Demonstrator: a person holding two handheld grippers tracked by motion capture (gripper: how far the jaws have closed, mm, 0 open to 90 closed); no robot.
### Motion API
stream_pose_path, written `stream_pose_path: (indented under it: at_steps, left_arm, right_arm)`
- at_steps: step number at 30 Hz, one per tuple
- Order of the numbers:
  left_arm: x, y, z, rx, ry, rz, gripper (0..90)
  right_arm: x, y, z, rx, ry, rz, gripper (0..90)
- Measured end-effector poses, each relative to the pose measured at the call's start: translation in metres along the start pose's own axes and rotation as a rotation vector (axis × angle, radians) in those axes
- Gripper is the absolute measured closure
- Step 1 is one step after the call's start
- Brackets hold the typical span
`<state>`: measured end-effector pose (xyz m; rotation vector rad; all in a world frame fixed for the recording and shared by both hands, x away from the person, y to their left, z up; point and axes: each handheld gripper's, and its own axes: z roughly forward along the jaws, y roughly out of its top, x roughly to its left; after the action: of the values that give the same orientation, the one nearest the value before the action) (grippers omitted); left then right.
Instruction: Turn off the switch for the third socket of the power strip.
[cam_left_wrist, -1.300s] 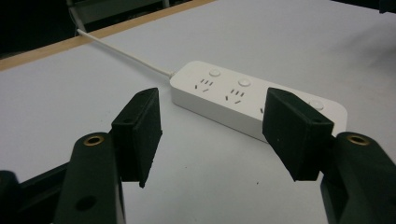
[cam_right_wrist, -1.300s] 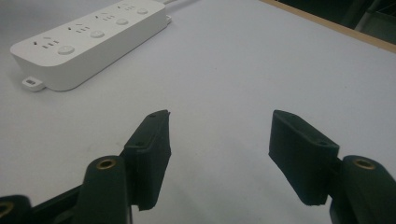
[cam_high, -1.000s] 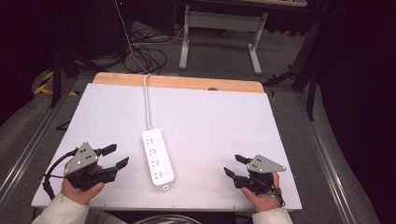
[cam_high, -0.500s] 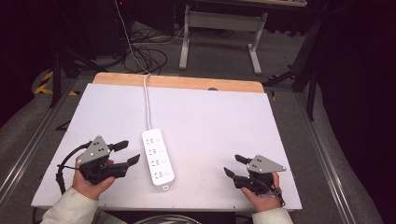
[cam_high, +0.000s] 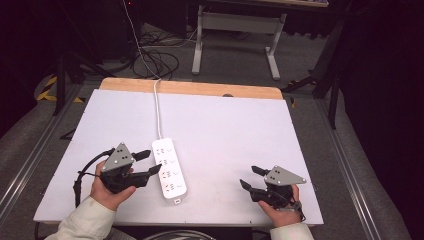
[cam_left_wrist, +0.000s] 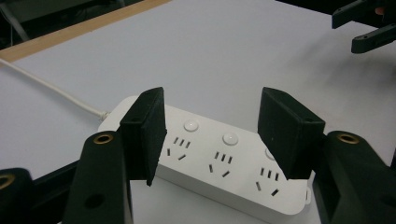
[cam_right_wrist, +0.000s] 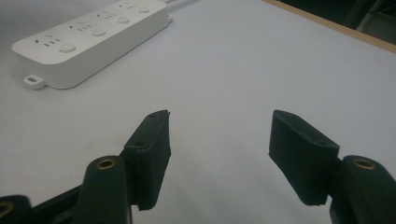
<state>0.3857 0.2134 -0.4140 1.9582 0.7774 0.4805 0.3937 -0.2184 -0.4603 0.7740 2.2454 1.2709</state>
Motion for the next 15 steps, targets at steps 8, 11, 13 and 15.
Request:
stream_pose_path:
  at_steps: [8,11,13,15]
  left_arm:
    - [-0.003,0.002,0.012,0.027,-0.002,0.009,42.8]
    - [-0.003,0.002,0.016,0.037,-0.008,0.007,43.1]
    - [-0.004,0.002,0.018,0.041,-0.011,0.007,43.5]
    - [-0.005,0.002,0.019,0.041,-0.014,0.006,46.8]
  right_arm:
    - [0.0,0.0,0.0,0.001,0.001,-0.001,39.1]
    - [0.0,0.0,0.0,0.004,0.003,0.002,39.1]
    - [0.0,-0.001,0.0,0.005,0.003,0.002,39.1]
    - [0.0,-0.001,0.0,0.004,0.004,0.003,39.1]
